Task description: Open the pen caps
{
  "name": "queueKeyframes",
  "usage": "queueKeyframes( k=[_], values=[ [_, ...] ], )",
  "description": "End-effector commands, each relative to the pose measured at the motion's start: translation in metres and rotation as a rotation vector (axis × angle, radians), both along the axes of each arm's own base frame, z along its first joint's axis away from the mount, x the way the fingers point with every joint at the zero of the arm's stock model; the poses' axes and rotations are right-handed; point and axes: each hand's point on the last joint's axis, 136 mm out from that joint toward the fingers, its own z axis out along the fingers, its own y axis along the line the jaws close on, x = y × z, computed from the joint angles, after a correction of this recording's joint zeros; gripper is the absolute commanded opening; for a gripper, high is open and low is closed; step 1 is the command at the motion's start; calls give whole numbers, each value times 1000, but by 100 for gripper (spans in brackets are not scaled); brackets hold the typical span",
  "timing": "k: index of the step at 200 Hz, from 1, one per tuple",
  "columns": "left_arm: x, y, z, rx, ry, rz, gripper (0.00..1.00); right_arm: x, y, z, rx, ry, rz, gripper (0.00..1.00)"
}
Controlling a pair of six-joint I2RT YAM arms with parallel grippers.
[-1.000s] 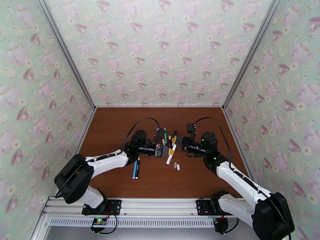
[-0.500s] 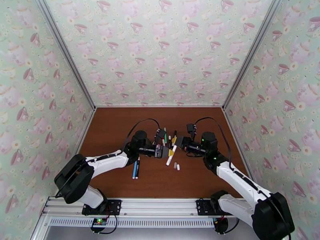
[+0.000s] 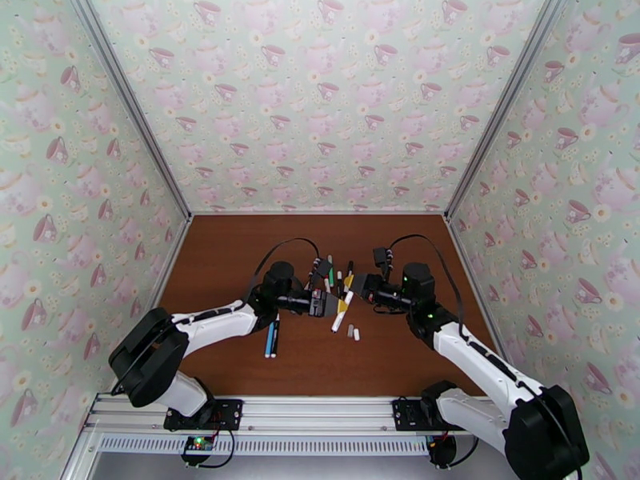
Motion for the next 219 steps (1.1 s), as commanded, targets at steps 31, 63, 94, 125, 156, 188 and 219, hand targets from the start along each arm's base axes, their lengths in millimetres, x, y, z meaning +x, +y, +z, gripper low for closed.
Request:
queueKeyframes(
  k=[31,63,94,125,156,188,219],
  values=[
    [0,-14,2,40,-63,44,39,0,-10,11,-40,-31,-45,10],
    [6,-18,0,80,-100,107,45,1,-17,6,-72,-3,-86,10],
    [10,-23,-6,230,-189,160,42,1,-25,-12,-145,64,-127,9],
    [15,-25,-6,334,-250,202,28,2,-32,-19,-190,93,-157,8],
    [16,-30,-9,408,-290,217,28,3,-34,-20,-202,98,-174,8],
    [11,-38,-14,428,-287,182,40,3,-34,-21,-204,103,-173,7],
    [6,-47,-19,424,-277,146,46,3,-33,-19,-192,99,-171,7]
  ],
)
